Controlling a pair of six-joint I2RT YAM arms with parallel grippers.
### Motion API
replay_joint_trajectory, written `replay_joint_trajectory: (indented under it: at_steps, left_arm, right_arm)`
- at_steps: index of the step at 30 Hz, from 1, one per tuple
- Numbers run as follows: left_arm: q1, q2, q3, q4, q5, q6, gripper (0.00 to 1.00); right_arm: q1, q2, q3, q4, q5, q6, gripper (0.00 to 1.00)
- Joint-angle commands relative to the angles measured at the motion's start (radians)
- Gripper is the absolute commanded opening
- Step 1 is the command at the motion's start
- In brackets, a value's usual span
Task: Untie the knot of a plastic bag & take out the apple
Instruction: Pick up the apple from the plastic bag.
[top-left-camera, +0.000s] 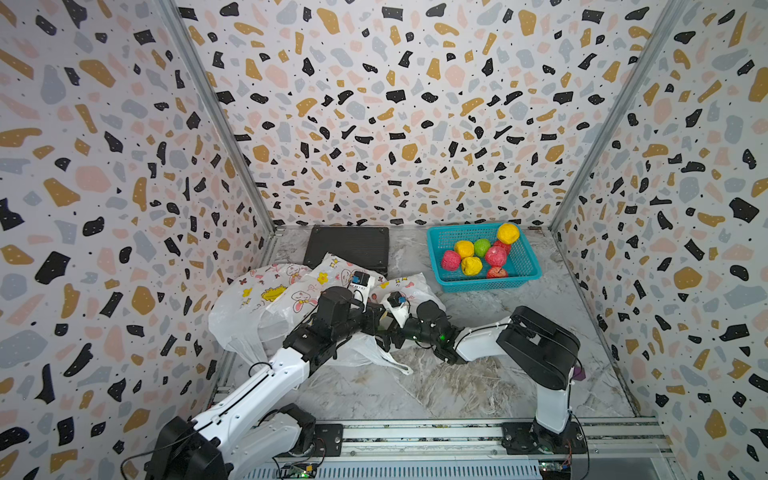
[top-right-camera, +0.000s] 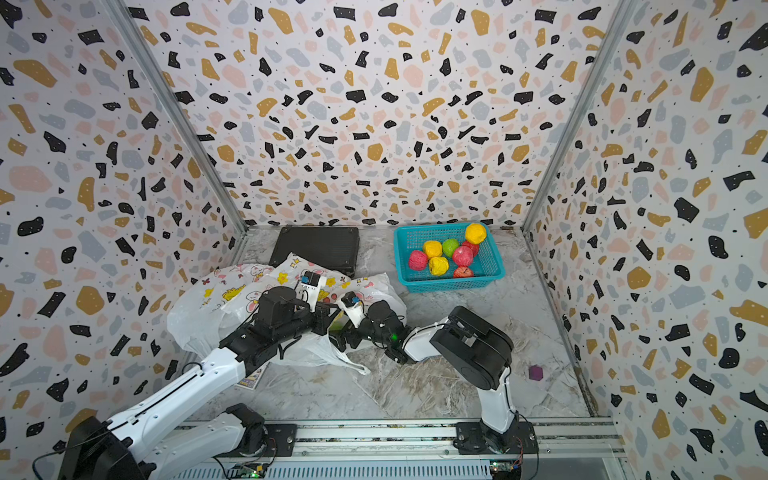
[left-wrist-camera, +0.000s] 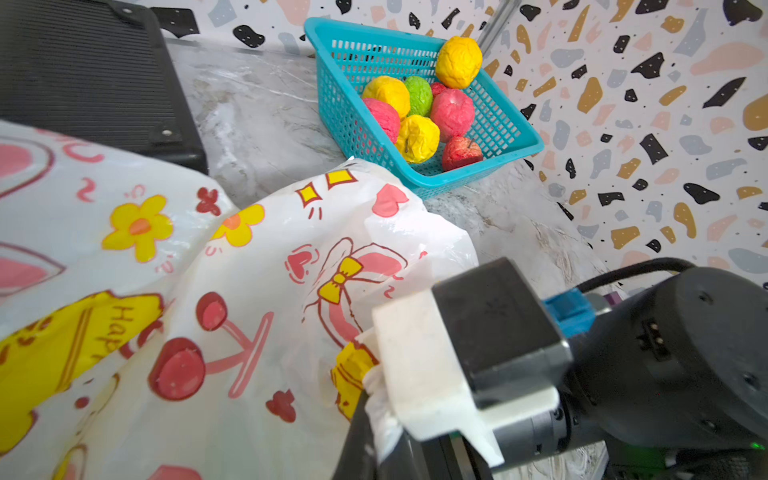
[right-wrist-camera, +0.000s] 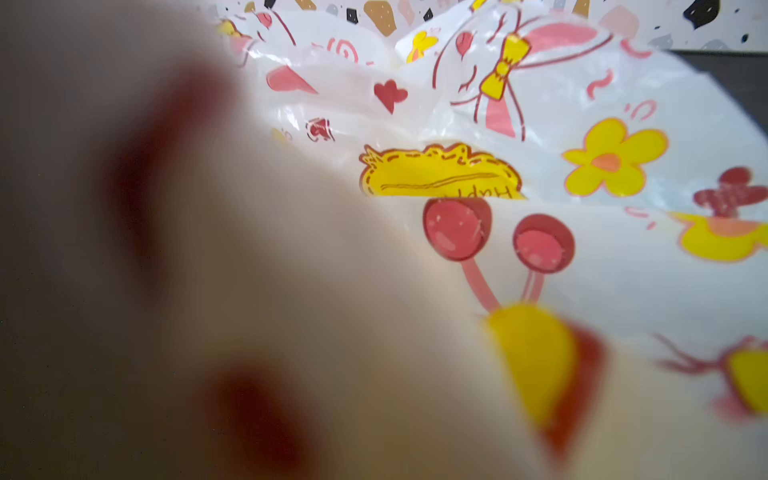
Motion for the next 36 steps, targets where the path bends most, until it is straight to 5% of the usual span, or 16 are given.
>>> replay_joint_trajectory:
  at_steps: [1, 4, 12, 15, 18, 21, 26, 31, 36]
  left_arm:
    - [-0.016, -0.095, -0.043, -0.017, -0.134, -0.029, 0.48]
    - [-0.016, -0.177, -0.079, -0.141, -0.302, -0.07, 0.69]
    - [-0.016, -0.247, -0.212, -0.152, -0.426, -0.176, 0.73]
    - [-0.013, -0.229, -0.238, -0.166, -0.486, -0.235, 0.65]
    - [-0.002, -0.222, -0.26, -0.133, -0.487, -0.248, 0.18]
    - [0.002, -0.197, -0.239, -0.094, -0.452, -0.236, 0.0]
    - [0.007, -0.193, -0.225, -0.074, -0.415, -0.228, 0.0]
    - [0.018, -0.204, -0.212, -0.078, -0.412, -0.219, 0.0]
    - [0.031, -0.185, -0.178, -0.119, -0.491, -0.188, 0.0]
  right_arm:
    - [0.023, 0.056, 0.011, -0.152, 0.005, 0.015, 0.98]
    - [0.035, 0.081, 0.044, -0.246, 0.043, 0.0, 0.98]
    - [0.044, 0.087, 0.061, -0.251, 0.13, 0.007, 0.91]
    - [0.049, 0.054, 0.063, -0.213, 0.15, 0.002, 0.92]
    - [0.053, 0.062, 0.109, -0.212, 0.142, -0.02, 0.94]
    - [0.054, 0.097, 0.155, -0.209, 0.142, -0.034, 0.95]
    - [0.054, 0.14, 0.206, -0.226, 0.129, -0.038, 0.84]
    - [0.054, 0.135, 0.217, -0.289, 0.121, -0.052, 0.57]
    - [0.054, -0.024, 0.1, -0.326, 0.144, -0.048, 0.39]
